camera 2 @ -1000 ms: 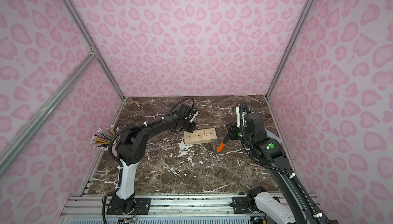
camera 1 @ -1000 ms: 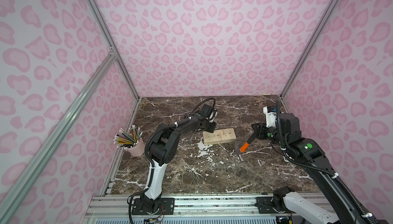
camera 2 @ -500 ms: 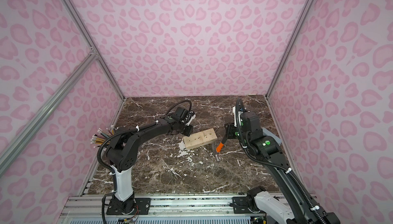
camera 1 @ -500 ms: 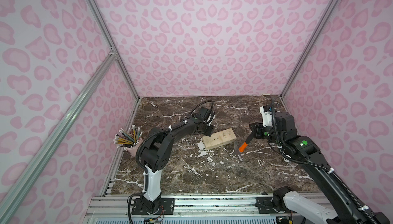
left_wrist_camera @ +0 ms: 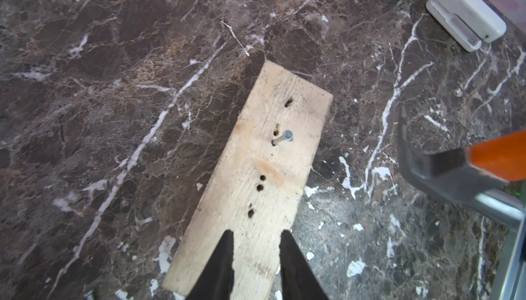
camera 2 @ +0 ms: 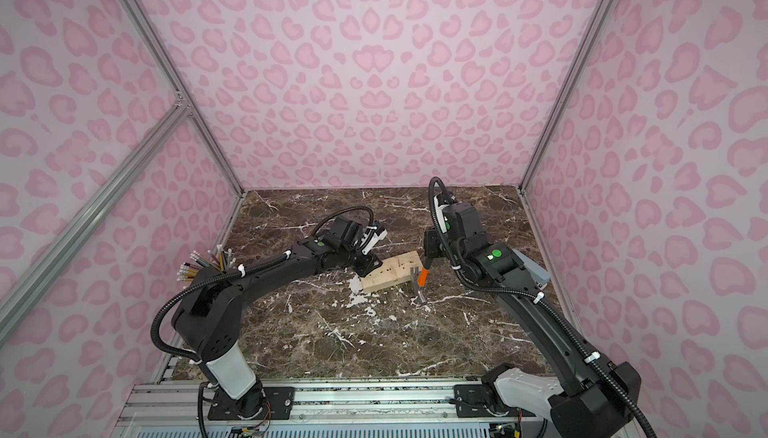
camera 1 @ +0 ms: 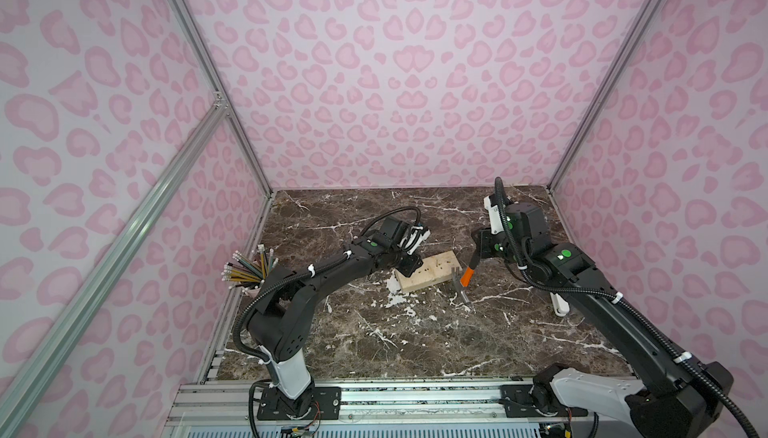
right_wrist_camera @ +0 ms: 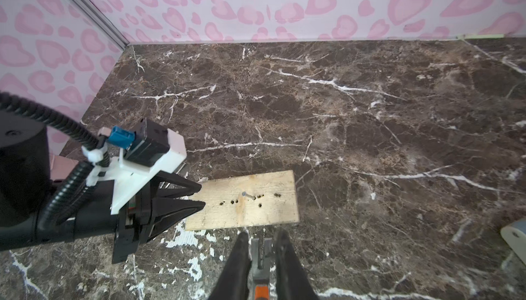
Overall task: Use a claw hammer to pull out a nail
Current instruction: Adjust the mounting plate at the center of the board, then remove the nail from the mounting plate.
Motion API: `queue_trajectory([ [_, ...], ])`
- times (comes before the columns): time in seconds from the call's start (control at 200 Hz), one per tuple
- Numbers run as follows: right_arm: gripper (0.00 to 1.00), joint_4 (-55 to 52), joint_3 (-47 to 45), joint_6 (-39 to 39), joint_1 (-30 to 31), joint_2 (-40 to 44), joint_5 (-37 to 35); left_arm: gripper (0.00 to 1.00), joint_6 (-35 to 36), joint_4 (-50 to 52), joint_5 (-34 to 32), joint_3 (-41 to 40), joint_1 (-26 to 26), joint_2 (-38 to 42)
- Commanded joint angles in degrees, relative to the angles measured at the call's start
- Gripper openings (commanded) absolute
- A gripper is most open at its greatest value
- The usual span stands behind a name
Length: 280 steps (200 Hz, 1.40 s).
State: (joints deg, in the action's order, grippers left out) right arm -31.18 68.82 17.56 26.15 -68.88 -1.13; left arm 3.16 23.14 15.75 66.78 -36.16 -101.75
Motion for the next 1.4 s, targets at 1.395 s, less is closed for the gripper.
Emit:
queue_trajectory([
  [1.395,0.0,5.34,12.57,-1.68,2.55,-17.2,-1.04,0.29,2.82,-3.01,-10.02,-2.82,-2.59,-7.84],
])
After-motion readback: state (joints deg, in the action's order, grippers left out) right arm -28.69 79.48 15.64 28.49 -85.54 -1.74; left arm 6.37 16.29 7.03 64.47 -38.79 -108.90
